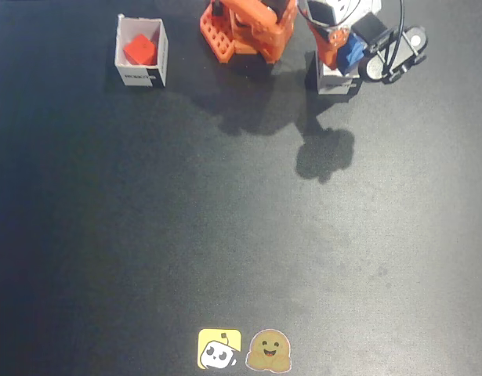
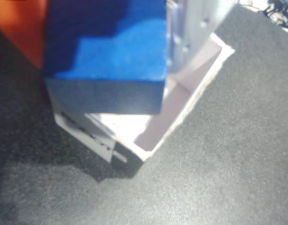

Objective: Put the red cube in the right box and the blue cube in the left box.

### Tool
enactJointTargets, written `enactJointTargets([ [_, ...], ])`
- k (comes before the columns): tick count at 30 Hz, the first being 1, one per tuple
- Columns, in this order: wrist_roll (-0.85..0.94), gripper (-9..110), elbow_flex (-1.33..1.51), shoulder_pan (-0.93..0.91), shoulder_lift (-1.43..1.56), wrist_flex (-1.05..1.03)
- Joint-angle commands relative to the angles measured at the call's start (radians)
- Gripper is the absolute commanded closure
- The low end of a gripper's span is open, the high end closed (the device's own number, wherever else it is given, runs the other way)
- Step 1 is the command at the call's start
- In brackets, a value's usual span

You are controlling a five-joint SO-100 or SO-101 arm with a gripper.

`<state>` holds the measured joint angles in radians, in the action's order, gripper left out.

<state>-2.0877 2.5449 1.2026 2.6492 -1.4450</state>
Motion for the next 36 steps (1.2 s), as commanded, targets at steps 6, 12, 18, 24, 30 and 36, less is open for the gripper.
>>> enactJointTargets([
  [6, 0.063, 91, -0.014, 0.017, 0.015, -0.008],
  [12, 0.133, 91, -0.038, 0.017, 0.003, -0.035],
  [18, 0.170, 90, -0.044, 0.048, -0.018, -0.043],
  [24, 0.146, 90, -0.037, 0.118, -0.014, -0.011],
  [30, 0.138, 90, -0.011, 0.163, 0.002, 0.014],
  [36, 0.133, 90, -0.009, 0.163, 0.015, -0.012],
])
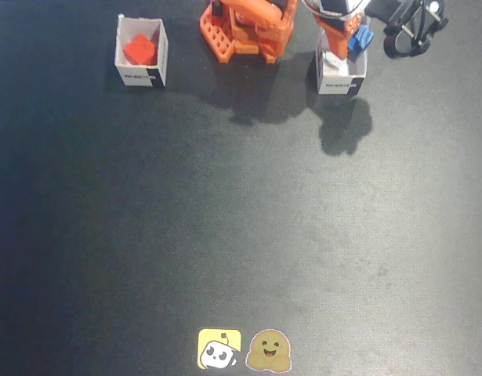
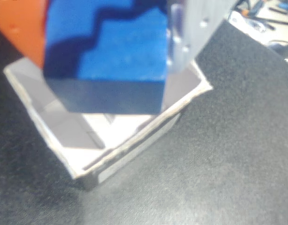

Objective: Put the red cube in the right box and the blue cube in the left box.

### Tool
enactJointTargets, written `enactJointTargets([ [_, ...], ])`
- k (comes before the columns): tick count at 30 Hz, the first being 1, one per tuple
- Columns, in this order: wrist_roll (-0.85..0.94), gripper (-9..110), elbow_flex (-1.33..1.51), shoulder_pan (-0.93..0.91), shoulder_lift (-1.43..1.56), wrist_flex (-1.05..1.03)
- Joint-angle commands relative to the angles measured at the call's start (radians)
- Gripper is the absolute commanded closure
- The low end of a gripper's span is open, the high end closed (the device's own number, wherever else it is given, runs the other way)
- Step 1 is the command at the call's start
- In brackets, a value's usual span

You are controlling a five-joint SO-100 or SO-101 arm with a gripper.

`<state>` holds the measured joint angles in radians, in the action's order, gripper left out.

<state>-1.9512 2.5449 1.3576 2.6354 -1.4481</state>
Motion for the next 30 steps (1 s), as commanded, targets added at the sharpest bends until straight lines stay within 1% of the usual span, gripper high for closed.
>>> enactJointTargets([
  [1, -0.003, 90, -0.006, 0.008, 0.037, -0.011],
  [12, 0.006, 82, 0.012, 0.000, 0.094, -0.005],
  [14, 0.003, 82, 0.014, 0.000, 0.098, -0.003],
  [17, -0.002, 87, 0.015, -0.002, 0.091, 0.000],
  [21, -0.011, 98, 0.017, -0.046, 0.071, 0.011],
  [25, 0.008, 101, 0.014, -0.103, 0.067, 0.028],
  [30, 0.049, 101, -0.011, -0.187, 0.018, 0.052],
])
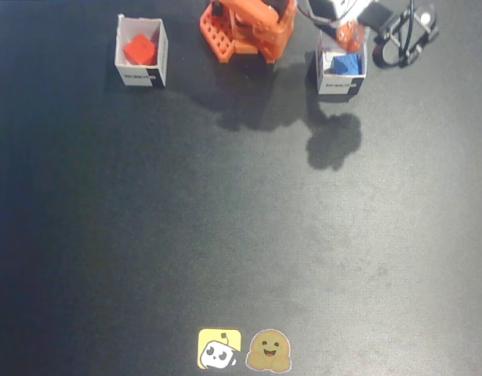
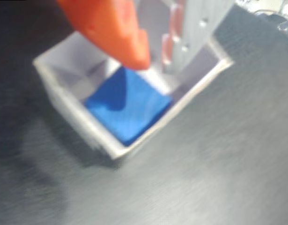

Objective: Put the red cube in the right box and the blue cube in the left box.

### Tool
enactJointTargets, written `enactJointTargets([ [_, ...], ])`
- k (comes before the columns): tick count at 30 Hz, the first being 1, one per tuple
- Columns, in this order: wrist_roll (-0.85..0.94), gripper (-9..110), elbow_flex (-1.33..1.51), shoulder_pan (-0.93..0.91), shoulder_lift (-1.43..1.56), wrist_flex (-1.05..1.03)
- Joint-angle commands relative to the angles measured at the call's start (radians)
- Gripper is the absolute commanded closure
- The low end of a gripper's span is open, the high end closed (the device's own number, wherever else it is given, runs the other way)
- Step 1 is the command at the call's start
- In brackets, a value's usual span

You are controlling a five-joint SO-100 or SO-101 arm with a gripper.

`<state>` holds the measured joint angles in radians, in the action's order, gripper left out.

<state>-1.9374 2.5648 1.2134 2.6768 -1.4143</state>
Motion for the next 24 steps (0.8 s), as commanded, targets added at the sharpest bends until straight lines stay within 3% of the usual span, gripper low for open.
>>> enactJointTargets([
  [1, 0.060, 101, -0.043, -0.072, -0.038, 0.021],
  [24, 0.347, 101, -0.020, -0.896, 0.020, 0.055],
])
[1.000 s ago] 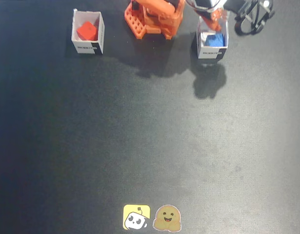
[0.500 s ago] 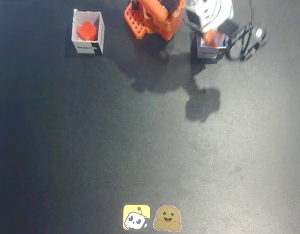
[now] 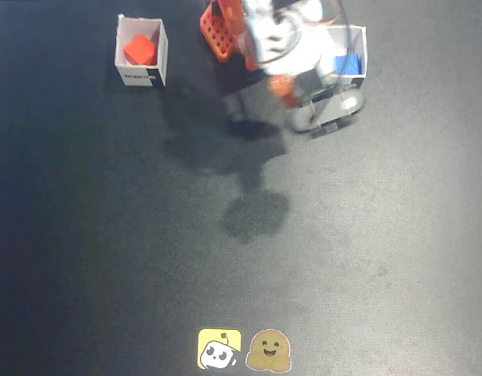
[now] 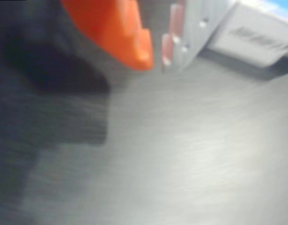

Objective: Put the red cube in the right box and the blue cube in the left box.

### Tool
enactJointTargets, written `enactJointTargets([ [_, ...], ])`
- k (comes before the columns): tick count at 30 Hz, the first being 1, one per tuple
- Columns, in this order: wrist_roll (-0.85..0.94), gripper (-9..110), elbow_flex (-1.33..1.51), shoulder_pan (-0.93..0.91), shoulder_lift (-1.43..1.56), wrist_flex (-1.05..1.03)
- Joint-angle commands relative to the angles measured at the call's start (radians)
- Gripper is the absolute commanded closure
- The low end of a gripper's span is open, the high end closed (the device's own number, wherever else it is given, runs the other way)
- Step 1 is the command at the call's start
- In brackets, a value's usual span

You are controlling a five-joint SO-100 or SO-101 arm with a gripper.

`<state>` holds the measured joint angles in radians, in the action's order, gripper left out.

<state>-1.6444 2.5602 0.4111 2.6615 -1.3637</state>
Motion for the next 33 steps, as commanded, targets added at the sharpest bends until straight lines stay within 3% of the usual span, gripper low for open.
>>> enactJointTargets([
  [1, 0.071, 101, -0.006, -0.141, 0.051, 0.003],
  [5, 0.144, 101, 0.032, -0.293, 0.146, -0.002],
  [12, 0.184, 101, 0.115, -0.400, 0.210, 0.089],
  [20, 0.207, 101, 0.258, -0.425, 0.426, 0.123],
  [24, 0.204, 101, 0.311, -0.419, 0.430, 0.179],
  [33, 0.272, 101, 0.311, -0.422, 0.431, 0.103],
])
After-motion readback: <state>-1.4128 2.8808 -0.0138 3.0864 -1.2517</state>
